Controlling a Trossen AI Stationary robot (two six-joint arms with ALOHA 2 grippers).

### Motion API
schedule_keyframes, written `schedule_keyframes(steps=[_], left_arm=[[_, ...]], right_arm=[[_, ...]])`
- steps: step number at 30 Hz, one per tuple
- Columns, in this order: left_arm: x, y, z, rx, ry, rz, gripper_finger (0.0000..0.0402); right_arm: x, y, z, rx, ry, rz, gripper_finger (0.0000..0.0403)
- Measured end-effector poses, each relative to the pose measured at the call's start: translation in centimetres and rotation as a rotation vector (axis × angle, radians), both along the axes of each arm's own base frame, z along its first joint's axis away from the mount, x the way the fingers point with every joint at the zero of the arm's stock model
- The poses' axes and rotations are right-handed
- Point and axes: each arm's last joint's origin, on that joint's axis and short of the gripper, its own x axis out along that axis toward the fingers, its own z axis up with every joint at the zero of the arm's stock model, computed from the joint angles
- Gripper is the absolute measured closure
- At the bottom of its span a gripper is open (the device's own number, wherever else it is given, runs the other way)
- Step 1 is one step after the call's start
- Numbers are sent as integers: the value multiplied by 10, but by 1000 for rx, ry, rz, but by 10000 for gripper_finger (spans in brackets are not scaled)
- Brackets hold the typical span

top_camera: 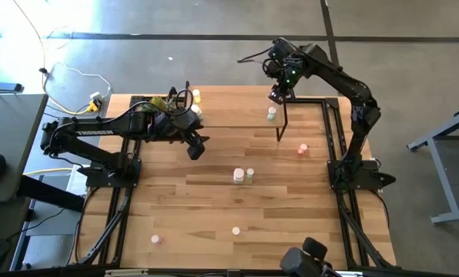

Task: Pick and place medicine bottles onto shelf by color
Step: Put the pink medicine bottle on the shelf

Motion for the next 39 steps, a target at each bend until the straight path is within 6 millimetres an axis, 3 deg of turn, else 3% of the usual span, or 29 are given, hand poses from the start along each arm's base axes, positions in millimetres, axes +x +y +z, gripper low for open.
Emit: schedule_keyframes(steps=[9, 20, 31, 39], left_arm=[[-15, -34, -9, -168, 143, -63, 174], [-32, -119, -15, -241, 203, -193, 174], [-69, -191, -18, -282, 152, -233, 174], [-81, -235, -41, -273, 219, -241, 174]], right_arm=[[-1, 16, 48, -59, -120, -35, 226], [-1, 44, 100, -127, -320, -81, 226], [8, 91, 102, -27, -308, -46, 226], [21, 120, 101, -13, -298, -8, 226]])
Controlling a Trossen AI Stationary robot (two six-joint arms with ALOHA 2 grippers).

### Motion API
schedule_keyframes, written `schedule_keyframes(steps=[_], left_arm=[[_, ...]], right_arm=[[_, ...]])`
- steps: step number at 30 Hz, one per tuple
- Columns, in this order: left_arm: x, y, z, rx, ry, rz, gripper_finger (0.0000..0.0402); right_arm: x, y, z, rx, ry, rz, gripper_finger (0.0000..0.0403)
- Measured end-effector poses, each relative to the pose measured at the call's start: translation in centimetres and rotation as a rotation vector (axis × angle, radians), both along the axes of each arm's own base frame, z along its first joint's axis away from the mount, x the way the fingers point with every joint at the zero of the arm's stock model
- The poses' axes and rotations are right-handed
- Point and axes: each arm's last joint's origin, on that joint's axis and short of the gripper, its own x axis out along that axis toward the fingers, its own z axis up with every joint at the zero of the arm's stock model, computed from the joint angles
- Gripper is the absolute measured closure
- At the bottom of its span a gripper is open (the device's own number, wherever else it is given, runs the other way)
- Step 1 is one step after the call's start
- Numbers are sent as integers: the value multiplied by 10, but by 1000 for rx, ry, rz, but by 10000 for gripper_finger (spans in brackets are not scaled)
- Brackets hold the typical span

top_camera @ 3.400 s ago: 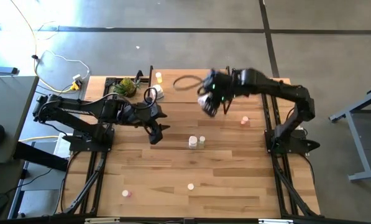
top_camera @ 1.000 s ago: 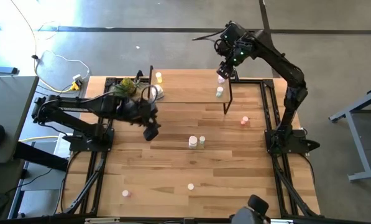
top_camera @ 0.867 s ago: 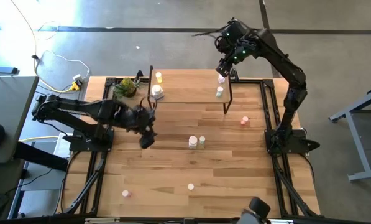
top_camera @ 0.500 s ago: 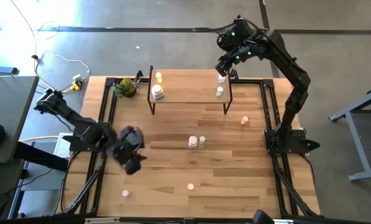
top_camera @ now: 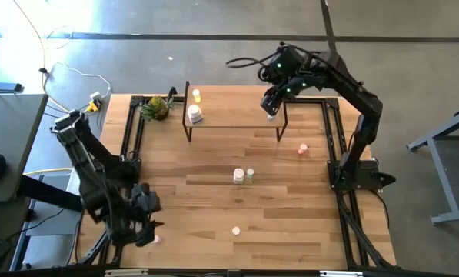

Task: Pick and place medicine bottles onto shelf by color
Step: Put the pink medicine bottle on the shelf

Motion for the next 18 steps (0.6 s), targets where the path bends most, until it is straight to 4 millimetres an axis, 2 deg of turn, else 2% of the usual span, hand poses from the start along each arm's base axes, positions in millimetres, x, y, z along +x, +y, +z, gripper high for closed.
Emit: schedule_keyframes(steps=[9, 18], left_arm=[[-5, -36, -36, 11, 126, 32, 174], [-10, -55, -59, 13, 159, 130, 174]], right_arm=[[6, 17, 0, 10, 2, 34, 226], [8, 21, -1, 10, 5, 52, 226]])
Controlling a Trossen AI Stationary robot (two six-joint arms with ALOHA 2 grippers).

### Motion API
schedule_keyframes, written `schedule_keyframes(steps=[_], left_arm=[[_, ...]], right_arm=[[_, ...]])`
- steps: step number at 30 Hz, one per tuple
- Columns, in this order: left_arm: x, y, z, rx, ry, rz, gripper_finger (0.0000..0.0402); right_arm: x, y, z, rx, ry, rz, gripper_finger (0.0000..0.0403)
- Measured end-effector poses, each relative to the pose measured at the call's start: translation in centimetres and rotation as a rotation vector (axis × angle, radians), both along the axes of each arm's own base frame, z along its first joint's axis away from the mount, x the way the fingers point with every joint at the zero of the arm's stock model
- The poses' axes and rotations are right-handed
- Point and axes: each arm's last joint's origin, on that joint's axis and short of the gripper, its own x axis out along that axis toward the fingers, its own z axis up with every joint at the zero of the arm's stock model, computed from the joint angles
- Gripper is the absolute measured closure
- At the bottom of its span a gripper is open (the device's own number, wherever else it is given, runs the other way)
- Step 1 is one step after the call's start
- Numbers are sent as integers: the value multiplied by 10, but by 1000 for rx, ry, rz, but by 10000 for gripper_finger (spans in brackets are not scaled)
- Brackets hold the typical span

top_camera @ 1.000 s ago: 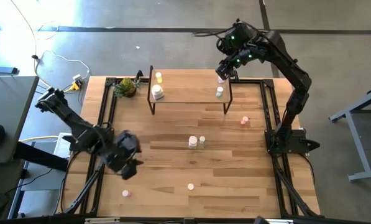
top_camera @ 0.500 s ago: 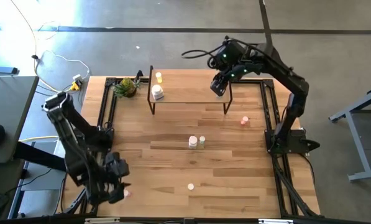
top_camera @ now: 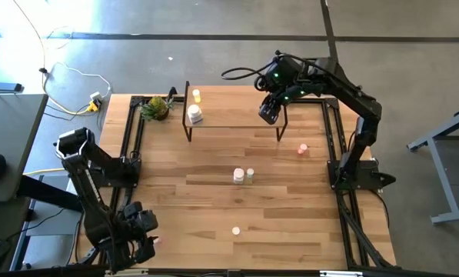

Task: Pick and place medicine bottles onto shelf by color
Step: Put the pink medicine bottle on the shelf

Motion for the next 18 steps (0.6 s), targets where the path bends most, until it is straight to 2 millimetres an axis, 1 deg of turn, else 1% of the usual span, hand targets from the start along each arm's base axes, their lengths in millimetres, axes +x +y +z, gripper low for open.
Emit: schedule_keyframes(steps=[6, 11, 18], left_arm=[[-3, -12, -17, 12, 21, 46, 174], [-2, -23, -32, 1, 14, 80, 174], [0, -30, -49, 18, 29, 130, 174]], right_arm=[[0, 0, 0, 0, 0, 0, 226], [0, 0, 0, 1, 0, -1, 226], [0, 0, 0, 1, 0, -1, 226]])
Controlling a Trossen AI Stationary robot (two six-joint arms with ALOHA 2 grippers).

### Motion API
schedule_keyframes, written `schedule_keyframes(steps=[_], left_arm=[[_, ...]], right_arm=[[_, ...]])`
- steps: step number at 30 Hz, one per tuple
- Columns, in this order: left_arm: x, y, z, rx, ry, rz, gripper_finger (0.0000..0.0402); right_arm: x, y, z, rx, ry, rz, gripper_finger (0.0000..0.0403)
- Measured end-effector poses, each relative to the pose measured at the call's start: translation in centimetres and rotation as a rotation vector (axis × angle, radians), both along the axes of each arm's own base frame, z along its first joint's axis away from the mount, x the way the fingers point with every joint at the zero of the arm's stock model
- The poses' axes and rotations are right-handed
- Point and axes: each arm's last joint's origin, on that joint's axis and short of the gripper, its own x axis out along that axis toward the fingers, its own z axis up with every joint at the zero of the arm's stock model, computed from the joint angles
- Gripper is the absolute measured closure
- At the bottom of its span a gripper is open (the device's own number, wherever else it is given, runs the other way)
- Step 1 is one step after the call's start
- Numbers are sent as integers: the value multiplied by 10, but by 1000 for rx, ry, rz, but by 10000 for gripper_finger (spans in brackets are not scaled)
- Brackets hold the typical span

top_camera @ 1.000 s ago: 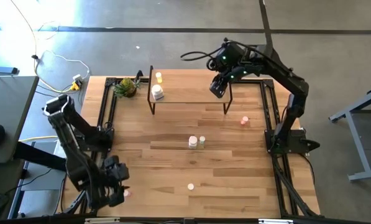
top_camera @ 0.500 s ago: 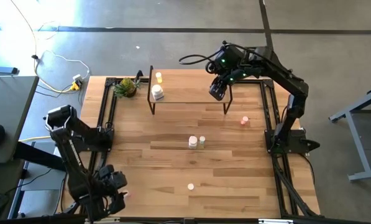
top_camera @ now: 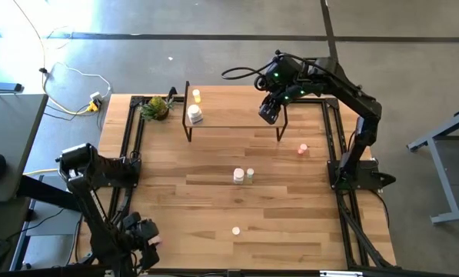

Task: Pick and place medicine bottles onto shelf by color
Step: Put the pink medicine bottle on the shelf

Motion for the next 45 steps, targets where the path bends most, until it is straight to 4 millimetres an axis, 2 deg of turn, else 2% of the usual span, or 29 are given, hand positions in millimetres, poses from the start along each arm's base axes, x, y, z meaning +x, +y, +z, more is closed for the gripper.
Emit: schedule_keyframes(steps=[8, 21, 31, 34, 38, 45], left_arm=[[1, -3, -11, 20, 32, 18, 182], [1, -2, -11, 34, 10, 13, 302], [4, 0, -6, 16, 2, 23, 296], [10, 8, 5, 6, -20, 17, 298], [23, 28, 27, 24, -64, -7, 299], [53, 84, 69, 105, -178, -37, 297]], right_arm=[[0, 0, 0, 1, 1, -1, 226], [0, 0, 0, 9, -3, -14, 226], [0, 0, 0, 10, 2, -14, 226], [0, 0, 0, 10, 3, -14, 226], [-1, 0, 0, 10, 3, -14, 226], [-1, 0, 0, 0, 8, 3, 226]])
